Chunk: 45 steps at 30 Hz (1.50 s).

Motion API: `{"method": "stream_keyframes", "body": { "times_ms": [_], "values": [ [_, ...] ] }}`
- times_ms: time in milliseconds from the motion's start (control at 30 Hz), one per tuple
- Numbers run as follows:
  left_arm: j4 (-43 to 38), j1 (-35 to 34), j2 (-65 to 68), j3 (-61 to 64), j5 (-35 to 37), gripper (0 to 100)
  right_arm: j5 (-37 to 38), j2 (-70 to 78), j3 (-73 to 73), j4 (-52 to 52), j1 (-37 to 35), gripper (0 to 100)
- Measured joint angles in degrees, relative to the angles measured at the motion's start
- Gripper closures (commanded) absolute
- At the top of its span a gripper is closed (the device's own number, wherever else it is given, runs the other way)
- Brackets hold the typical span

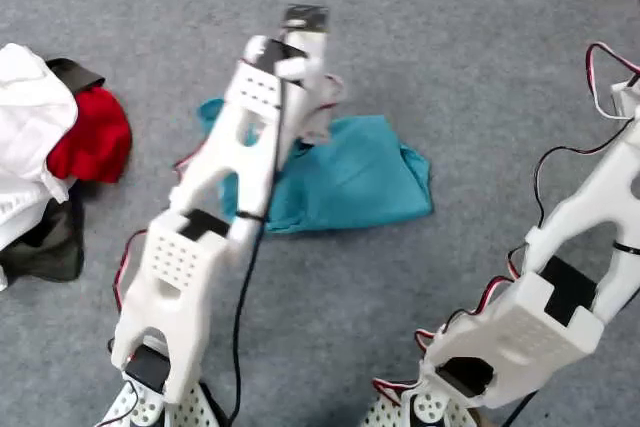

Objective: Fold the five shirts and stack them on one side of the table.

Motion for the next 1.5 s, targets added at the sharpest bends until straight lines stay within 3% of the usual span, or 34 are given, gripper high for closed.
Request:
{"method": "stream_keyframes", "body": {
  "times_ms": [367,733,900,1033,1100,1200,1300,1500],
  "values": [
    [-11.25,10.29,0.0,-2.29,6.68,97,0.0,0.0,0.0,0.0,0.0,98.4],
    [-17.67,13.89,4.75,-3.6,9.67,96,0.0,0.0,0.0,0.0,0.0,98.4],
    [-18.2,15.03,4.92,-6.33,9.93,72,0.0,0.0,0.0,1.05,0.0,98.3],
    [-12.75,14.59,4.92,-13.1,9.93,74,-0.26,0.0,-1.67,2.2,0.0,98.3],
    [-7.91,12.4,4.31,-19.25,9.49,74,-1.93,0.0,-3.16,4.13,-0.26,98.3],
    [-1.67,6.42,1.85,-28.92,4.22,83,-2.81,0.0,-3.52,8.88,-2.9,98.3],
    [-0.09,-2.02,-1.67,-33.85,-0.97,92,-3.08,0.0,-3.34,14.86,-7.91,98.3],
    [0.18,-20.57,-7.82,-23.3,-5.19,97,-5.45,0.0,5.27,18.46,-22.07,96.0]
  ]
}}
